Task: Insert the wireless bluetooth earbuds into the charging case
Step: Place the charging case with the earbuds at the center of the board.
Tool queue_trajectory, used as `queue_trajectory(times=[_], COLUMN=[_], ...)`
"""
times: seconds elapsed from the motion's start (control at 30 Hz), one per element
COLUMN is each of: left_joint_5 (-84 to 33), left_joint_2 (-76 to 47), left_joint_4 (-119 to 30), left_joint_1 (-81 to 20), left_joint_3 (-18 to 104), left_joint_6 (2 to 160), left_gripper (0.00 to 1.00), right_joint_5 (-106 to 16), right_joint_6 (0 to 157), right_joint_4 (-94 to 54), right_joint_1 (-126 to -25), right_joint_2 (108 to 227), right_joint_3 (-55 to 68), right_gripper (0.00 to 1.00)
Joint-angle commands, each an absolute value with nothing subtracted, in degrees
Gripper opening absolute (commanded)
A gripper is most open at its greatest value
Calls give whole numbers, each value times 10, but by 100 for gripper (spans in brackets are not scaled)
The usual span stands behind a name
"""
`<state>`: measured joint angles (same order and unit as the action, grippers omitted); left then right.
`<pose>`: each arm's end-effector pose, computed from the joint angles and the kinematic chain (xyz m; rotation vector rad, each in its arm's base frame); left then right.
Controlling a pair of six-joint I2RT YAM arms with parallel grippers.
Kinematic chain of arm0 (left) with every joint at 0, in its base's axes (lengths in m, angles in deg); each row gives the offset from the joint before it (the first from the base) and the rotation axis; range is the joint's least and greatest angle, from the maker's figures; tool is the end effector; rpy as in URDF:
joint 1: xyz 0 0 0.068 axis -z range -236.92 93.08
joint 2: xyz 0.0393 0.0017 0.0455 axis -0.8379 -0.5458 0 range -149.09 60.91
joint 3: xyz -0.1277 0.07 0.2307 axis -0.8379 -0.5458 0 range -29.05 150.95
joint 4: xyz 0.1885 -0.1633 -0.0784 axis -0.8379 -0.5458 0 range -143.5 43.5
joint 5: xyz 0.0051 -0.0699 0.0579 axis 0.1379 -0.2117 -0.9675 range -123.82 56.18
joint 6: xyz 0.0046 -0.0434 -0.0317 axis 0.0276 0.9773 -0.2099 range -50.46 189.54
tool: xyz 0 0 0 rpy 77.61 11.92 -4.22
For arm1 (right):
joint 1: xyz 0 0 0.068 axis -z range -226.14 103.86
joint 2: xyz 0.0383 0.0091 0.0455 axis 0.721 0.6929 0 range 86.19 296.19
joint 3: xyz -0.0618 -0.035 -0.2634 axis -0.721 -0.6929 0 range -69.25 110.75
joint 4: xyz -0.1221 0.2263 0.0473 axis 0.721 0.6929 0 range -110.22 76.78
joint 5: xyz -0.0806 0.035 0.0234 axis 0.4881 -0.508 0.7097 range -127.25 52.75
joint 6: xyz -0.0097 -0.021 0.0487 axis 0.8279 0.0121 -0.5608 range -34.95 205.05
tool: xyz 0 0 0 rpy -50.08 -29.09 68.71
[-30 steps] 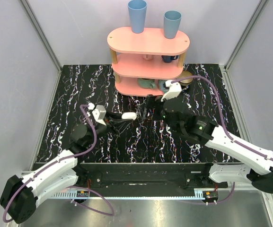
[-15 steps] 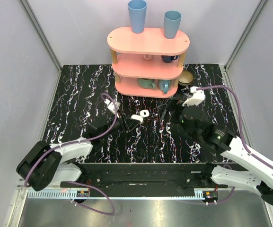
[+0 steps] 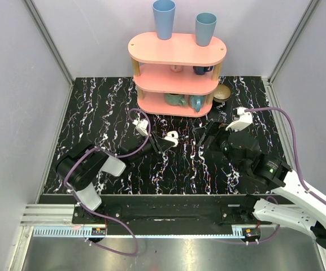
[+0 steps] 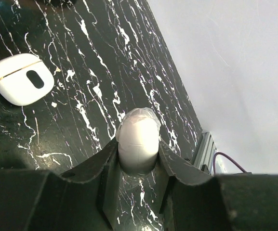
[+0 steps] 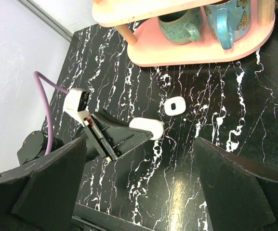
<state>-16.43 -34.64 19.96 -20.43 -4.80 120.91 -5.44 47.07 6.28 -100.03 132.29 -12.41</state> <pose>0.2256 -0.1801 0.1543 0.0179 1.8556 -1.3738 0.1135 0.1238 0.3800 0.1358 1.8436 0.6244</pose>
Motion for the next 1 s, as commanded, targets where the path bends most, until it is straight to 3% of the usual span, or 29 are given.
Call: queue_trajectory(times=[0.0, 0.2, 0.7, 0.8, 0.93, 0.97], left_joint_5=[-181, -198, -254, -267, -293, -298], left_joint_2=[-374, -424, -514, -514, -509, -507], left_joint_4=[281, 274, 298, 279, 260, 260], left_joint_1=[-199, -194, -168, -162, -157, -155], left_joint_3=[-10, 16, 19, 21, 11, 7], left_joint_6=[1252, 1276, 1340, 1342, 1347, 1348], left_gripper=[1, 7, 10, 18, 20, 25], right_joint_5=[-63, -38, -40, -40, -40, -41], right_joint_6=[462, 486, 489, 492, 489, 488], right_joint_4=[64, 67, 70, 69, 69, 69], right_joint_1=[-997, -995, -991, -990, -989, -989], right_joint_2=[1319, 1324, 1343, 1345, 1344, 1344], right_joint_3=[-126, -114, -105, -104, -104, -104], right_gripper=[100, 100, 100, 100, 100, 100])
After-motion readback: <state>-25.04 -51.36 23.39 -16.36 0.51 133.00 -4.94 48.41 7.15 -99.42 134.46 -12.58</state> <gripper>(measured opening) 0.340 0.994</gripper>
